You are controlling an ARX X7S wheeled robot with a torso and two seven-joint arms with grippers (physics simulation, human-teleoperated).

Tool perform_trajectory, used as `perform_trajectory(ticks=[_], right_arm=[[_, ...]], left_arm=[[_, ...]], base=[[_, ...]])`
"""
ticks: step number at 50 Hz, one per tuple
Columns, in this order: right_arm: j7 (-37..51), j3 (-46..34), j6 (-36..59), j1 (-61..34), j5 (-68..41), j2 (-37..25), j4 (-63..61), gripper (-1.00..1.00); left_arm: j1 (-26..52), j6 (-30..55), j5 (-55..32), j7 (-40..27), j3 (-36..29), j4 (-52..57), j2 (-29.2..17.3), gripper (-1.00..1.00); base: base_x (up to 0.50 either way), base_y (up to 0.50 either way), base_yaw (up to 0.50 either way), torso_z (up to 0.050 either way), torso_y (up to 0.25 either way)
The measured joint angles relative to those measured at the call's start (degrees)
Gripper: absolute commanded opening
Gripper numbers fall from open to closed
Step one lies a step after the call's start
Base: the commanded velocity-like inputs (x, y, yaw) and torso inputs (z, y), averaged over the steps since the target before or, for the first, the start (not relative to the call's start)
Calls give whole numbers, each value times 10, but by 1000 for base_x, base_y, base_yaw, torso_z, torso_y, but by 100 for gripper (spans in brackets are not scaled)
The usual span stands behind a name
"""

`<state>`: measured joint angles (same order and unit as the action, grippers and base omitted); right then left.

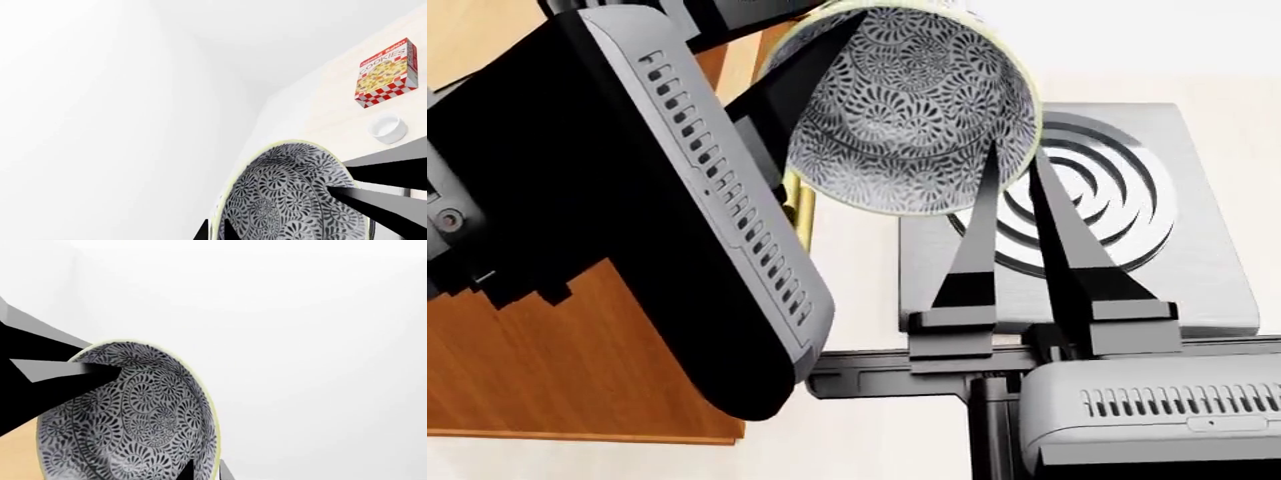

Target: Pick the akita bowl on the wooden cabinet and place it on the plate.

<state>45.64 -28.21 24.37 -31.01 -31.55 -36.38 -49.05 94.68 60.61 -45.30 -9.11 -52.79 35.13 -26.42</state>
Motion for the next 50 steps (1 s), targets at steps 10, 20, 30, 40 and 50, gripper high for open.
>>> perform_trajectory(ticks=[10, 20, 30, 40, 50], right_arm=[[36, -1, 54, -20, -13, 4, -16, -100], [82, -9, 130, -48, -19, 3, -41, -100], [109, -1, 168, -63, -33, 4, -53, -100], [126, 14, 178, -63, -48, 2, -61, -100], [145, 40, 172, -45, -60, -9, -66, -100]], left_arm=[[-8, -1, -1, -2, -1, 2, -1, -100], [-16, -4, 2, -6, -4, 0, -6, 100], [-22, -5, 3, -8, -3, 2, -14, 100], [-26, -8, 4, -9, -3, 1, -18, 100], [-29, -10, 5, -12, -3, 1, -20, 100]], base=[[0, 0, 0, 0, 1], [0, 0, 0, 0, 0], [0, 0, 0, 0, 0], [0, 0, 0, 0, 1], [0, 0, 0, 1, 0]])
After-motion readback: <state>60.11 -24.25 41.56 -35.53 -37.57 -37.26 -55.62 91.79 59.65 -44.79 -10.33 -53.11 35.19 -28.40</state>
